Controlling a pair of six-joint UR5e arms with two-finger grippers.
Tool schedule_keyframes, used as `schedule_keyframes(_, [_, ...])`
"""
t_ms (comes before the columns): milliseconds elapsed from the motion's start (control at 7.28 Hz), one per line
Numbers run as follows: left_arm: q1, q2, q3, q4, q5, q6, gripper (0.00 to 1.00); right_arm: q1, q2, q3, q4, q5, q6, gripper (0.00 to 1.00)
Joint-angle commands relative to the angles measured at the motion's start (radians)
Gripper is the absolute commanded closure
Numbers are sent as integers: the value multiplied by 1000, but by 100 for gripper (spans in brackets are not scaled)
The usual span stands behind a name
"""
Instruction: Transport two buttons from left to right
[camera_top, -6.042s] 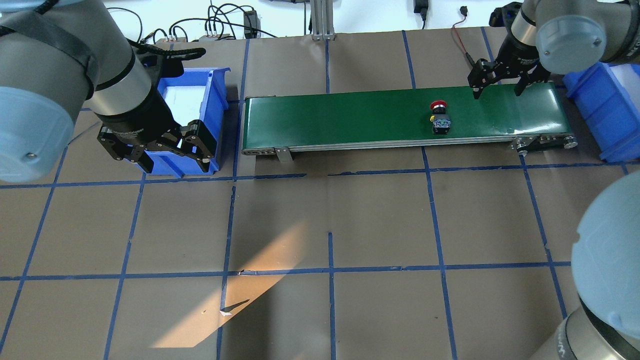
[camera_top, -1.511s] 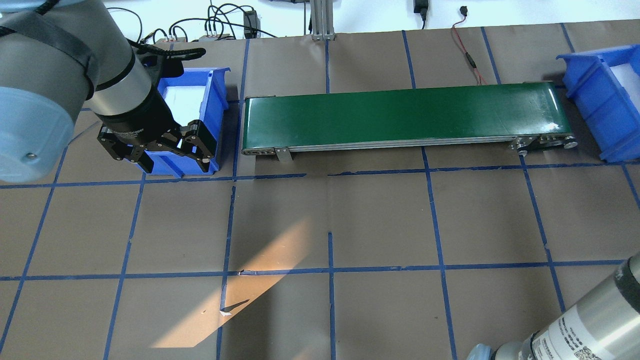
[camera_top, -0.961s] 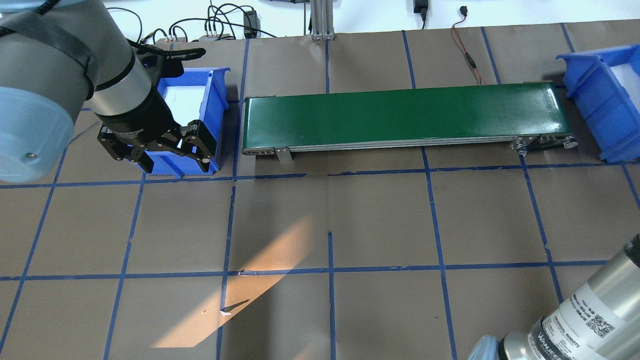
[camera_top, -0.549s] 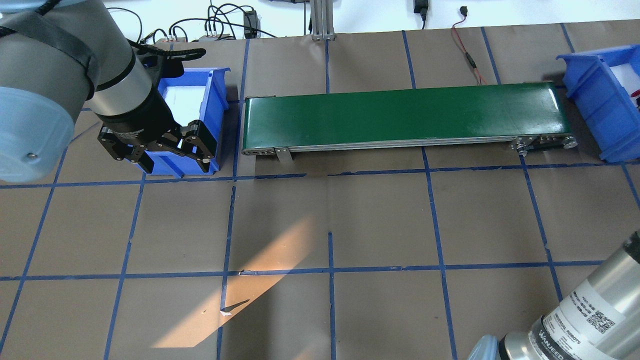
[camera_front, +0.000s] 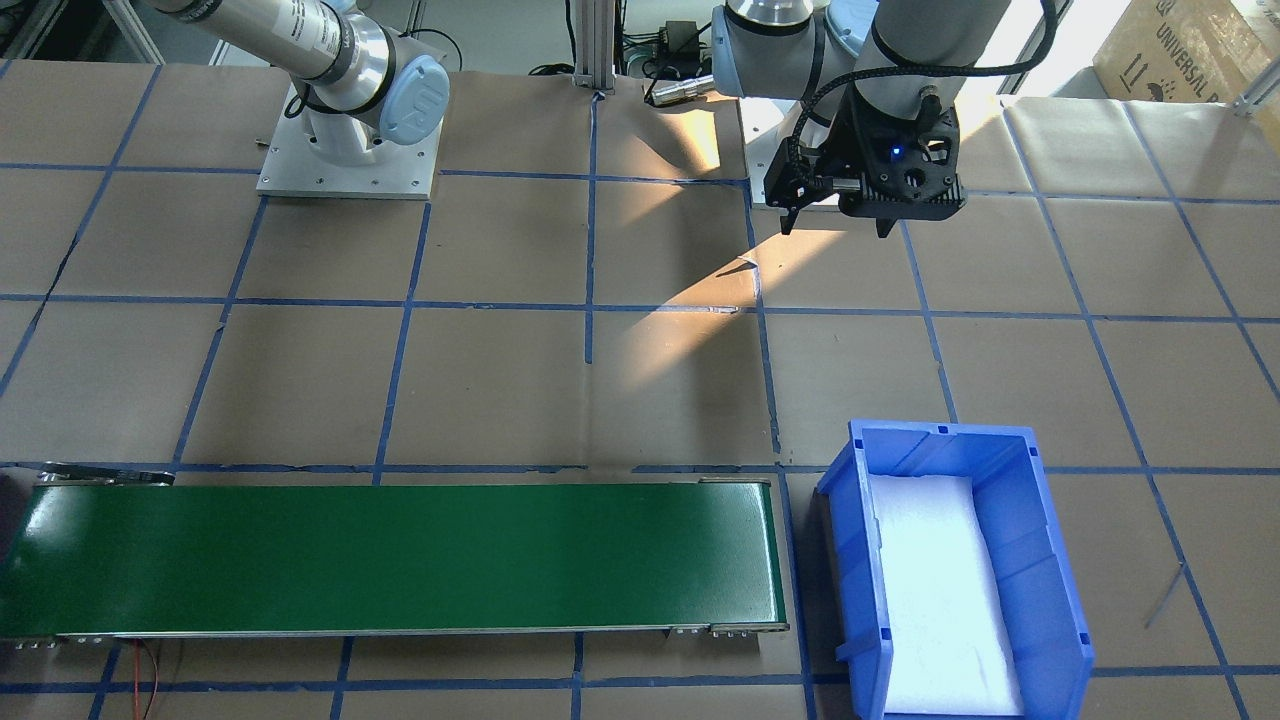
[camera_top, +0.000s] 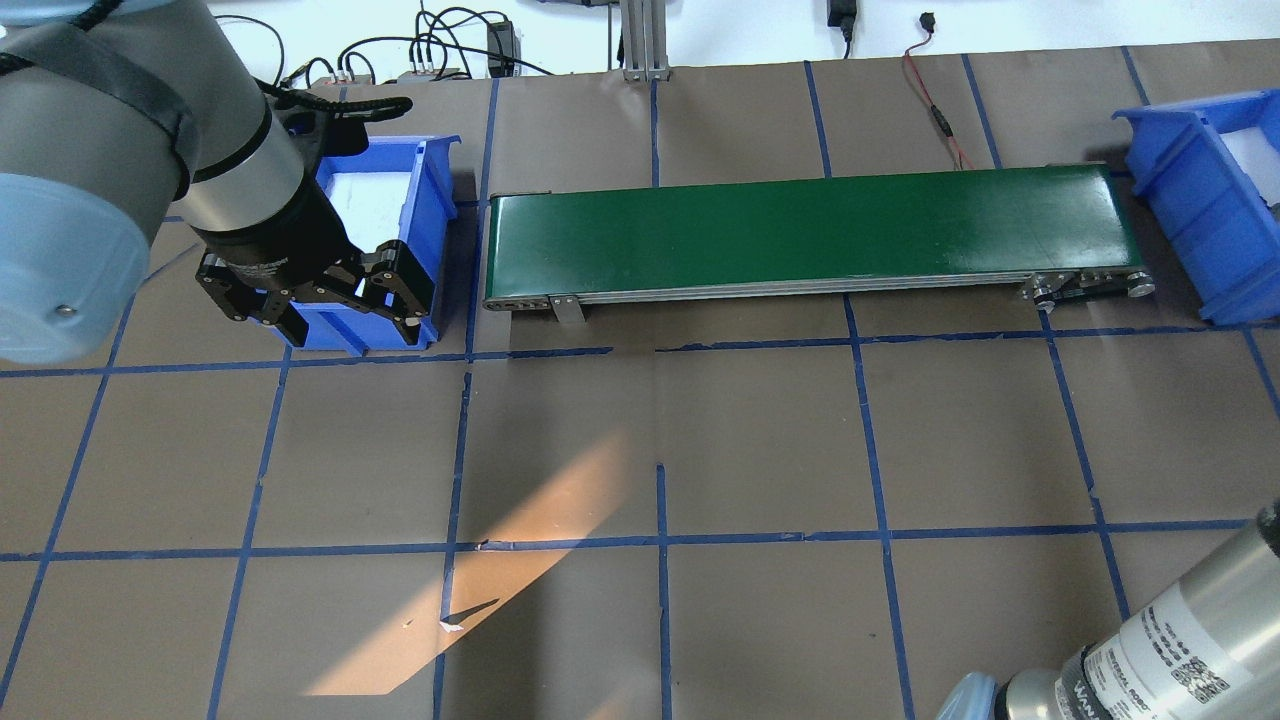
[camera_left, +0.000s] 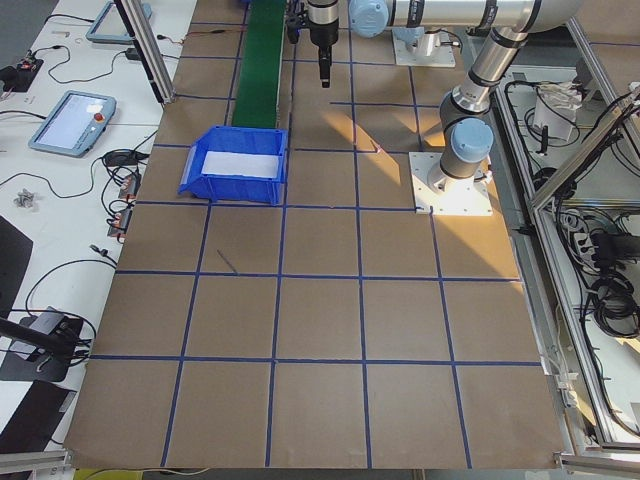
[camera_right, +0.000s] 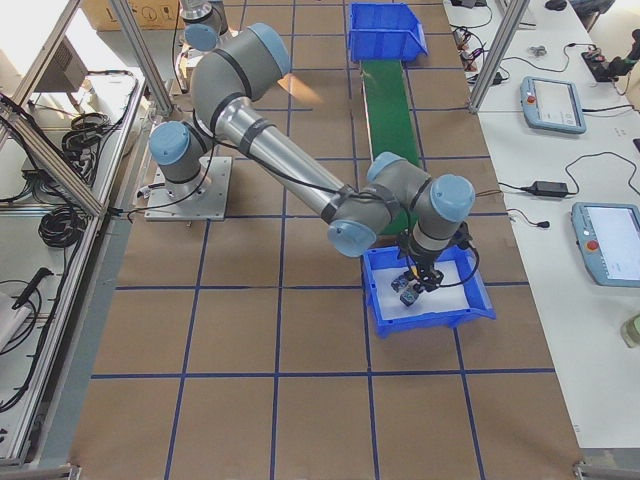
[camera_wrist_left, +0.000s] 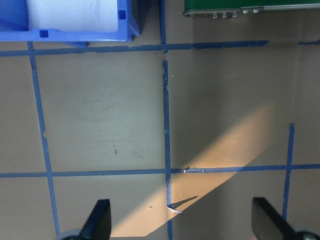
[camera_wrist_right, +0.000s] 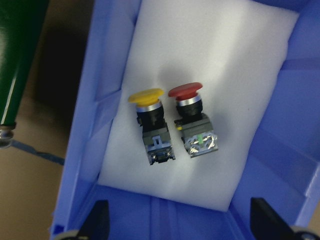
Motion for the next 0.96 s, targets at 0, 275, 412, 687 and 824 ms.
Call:
schedule_keyframes(0, [0,-1,0,0,0,0,0,2,-149,33,164,11,53,0])
schedule_keyframes(275, [0,-1,0,0,0,0,0,124,-321,180,156,1,283,0])
schedule_keyframes(412, [0,-1,0,0,0,0,0,203,-402,255,151,3,434,0])
schedule_keyframes(687, [0,1,0,0,0,0,0,380,-504,353,148,11,728,0])
schedule_keyframes(824, [0,-1,0,0,0,0,0,474,-506,357,142,3,850,0])
